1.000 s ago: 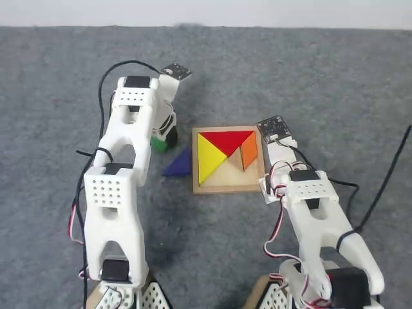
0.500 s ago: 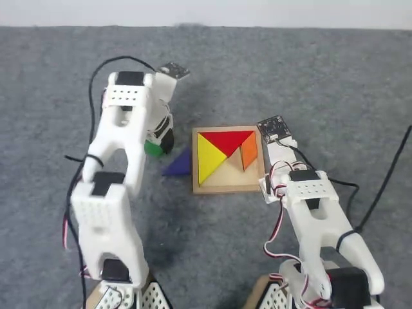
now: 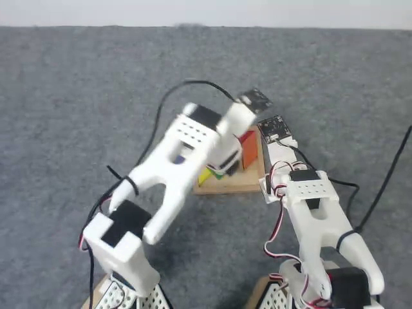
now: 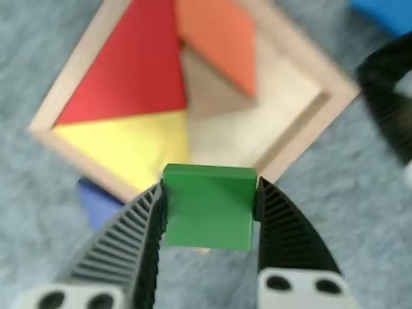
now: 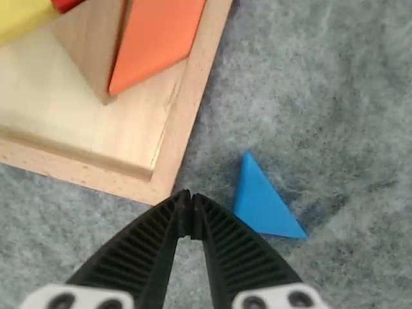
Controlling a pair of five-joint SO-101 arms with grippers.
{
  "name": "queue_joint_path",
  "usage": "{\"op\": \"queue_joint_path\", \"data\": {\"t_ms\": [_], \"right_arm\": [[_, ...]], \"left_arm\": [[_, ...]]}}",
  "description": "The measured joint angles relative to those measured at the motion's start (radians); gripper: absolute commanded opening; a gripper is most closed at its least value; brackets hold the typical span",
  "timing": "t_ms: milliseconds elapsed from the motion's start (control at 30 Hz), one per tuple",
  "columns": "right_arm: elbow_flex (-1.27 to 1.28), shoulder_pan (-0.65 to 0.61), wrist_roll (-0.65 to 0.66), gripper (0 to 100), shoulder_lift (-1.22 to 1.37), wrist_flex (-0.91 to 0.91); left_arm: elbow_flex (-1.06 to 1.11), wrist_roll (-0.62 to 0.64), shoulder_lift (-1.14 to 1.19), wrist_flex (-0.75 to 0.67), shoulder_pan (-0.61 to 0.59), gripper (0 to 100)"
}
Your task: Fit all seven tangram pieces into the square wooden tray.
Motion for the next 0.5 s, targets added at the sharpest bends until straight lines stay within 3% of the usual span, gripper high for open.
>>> {"op": "queue_joint_path", "data": {"t_ms": [267,500], "right_arm": [[0.000,0.000,0.000,0.8,0.000,0.000],[0.000,0.000,0.000,0.8,0.000,0.000]], "left_arm": [[0.083,0.052,0.000,-0.135,0.086,8],[0.084,0.071,0.040,-0.184,0.084,16]]}}
